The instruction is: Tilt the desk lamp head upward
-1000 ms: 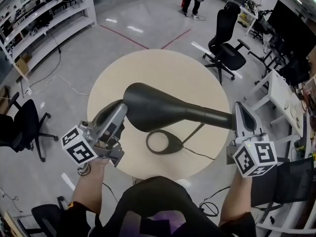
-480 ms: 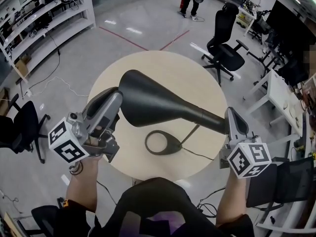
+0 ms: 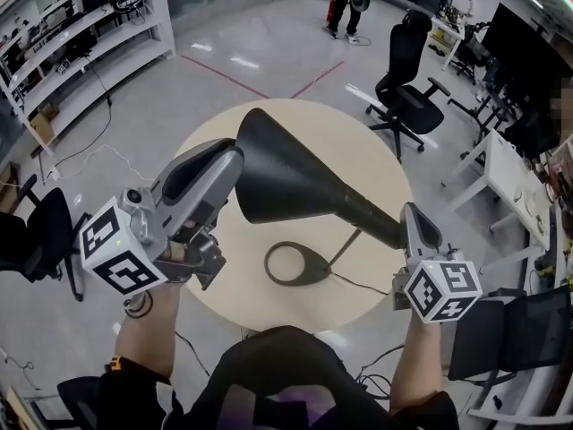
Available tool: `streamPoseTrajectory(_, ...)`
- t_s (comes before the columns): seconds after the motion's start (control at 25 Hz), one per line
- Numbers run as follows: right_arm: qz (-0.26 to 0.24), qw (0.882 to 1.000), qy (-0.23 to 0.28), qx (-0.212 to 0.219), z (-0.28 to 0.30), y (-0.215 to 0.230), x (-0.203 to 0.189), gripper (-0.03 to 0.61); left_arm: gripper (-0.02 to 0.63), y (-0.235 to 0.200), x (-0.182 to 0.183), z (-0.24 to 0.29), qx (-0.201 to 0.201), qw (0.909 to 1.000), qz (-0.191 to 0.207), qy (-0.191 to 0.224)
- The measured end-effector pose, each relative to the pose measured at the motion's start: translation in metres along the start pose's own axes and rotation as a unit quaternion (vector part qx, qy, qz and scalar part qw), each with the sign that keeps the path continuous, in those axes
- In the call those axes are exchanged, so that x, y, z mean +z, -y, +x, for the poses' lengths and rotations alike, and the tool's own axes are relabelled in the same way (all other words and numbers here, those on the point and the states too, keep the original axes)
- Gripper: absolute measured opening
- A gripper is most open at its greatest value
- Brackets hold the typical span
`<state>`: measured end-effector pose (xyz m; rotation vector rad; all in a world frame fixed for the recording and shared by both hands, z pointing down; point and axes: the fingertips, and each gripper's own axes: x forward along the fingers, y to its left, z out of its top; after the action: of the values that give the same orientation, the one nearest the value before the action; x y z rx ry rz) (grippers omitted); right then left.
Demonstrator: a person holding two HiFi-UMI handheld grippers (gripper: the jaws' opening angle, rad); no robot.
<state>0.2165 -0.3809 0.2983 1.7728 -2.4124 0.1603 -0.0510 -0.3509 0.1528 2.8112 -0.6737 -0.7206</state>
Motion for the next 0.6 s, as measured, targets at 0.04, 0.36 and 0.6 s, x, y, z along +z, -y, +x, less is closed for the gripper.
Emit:
streamPoseTrajectory(0.04, 0.0, 1.0, -0.002, -0.001, 0.0, 0.003, -0.002, 0.014, 0.109, 0.003, 0.001, 0.006, -0.003, 1.0, 0.004, -0.002)
streamPoseTrajectory(0.36, -0.007, 1.0, -0.018, -0.015, 0.002, 0.0, -0.016, 0.014, 0.107, 0.033, 0.017, 0.04, -0.045, 0.9983, 0.033, -0.015)
streamPoseTrajectory(0.6, -0.003, 0.999, -0.032, -0.016, 0.009, -0.009, -0.024, 0.014, 0.106, 0.051, 0.028, 0.065, -0.063, 0.9968, 0.042, -0.027)
